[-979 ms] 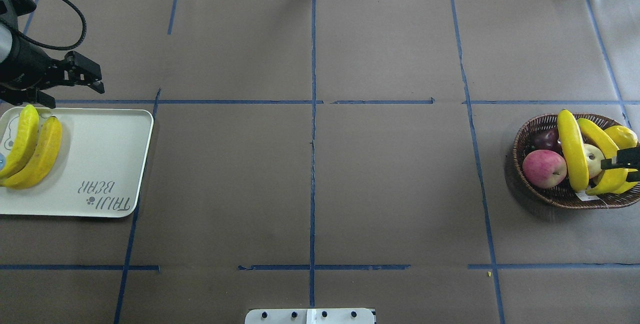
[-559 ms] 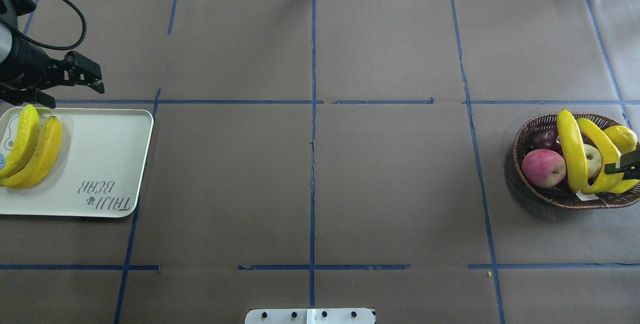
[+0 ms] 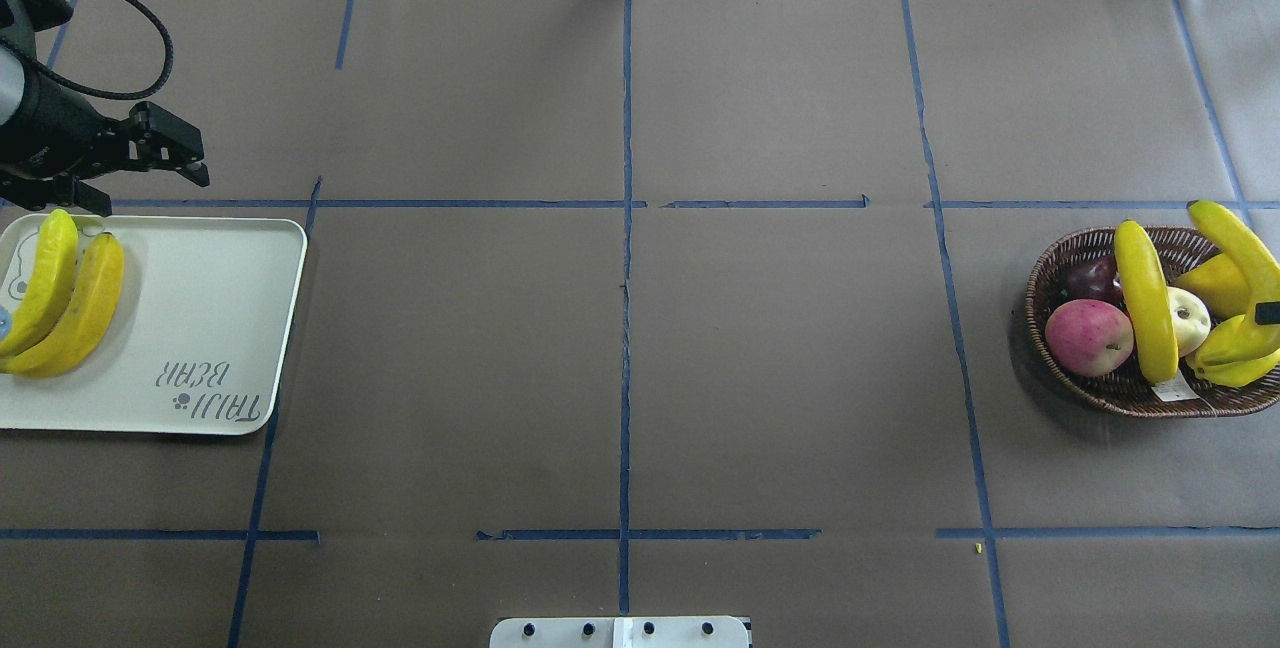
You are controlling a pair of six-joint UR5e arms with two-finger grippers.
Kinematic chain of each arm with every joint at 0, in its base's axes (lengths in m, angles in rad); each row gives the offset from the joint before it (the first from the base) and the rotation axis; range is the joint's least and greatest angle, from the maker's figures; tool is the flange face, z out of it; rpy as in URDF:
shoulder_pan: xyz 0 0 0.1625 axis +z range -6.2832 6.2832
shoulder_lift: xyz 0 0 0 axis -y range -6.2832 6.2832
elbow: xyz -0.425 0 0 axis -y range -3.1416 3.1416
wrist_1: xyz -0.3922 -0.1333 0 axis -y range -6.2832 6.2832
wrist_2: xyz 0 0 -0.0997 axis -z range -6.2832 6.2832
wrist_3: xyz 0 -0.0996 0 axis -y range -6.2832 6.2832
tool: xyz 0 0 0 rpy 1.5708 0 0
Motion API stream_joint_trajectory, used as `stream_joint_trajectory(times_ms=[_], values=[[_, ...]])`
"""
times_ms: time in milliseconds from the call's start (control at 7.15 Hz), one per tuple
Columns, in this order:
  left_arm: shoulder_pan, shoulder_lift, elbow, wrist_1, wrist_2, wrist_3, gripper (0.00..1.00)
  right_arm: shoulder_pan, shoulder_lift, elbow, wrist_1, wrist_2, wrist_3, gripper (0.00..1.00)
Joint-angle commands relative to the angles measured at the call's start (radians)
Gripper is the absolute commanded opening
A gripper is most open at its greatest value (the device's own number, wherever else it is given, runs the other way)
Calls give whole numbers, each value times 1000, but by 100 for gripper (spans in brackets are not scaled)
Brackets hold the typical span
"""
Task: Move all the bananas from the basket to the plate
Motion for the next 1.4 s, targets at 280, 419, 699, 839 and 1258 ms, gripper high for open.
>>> stream_joint_trajectory(times_ms=[280,419,699,839,1258], values=[[5,0,-12,-2,-3,-1,99,28,120,171,-4,79,12,0],[12,-17,-11,-12,-6,-1,100,-61,213,168,-29,48,15,0],[55,-174,2,-23,-102,-130,100,-310,405,171,-145,-131,15,0],[93,-239,-7,-25,-110,-214,99,-428,479,189,-226,-239,16,0],[156,-317,41,-138,-107,-382,99,-711,704,325,-658,-619,16,1]])
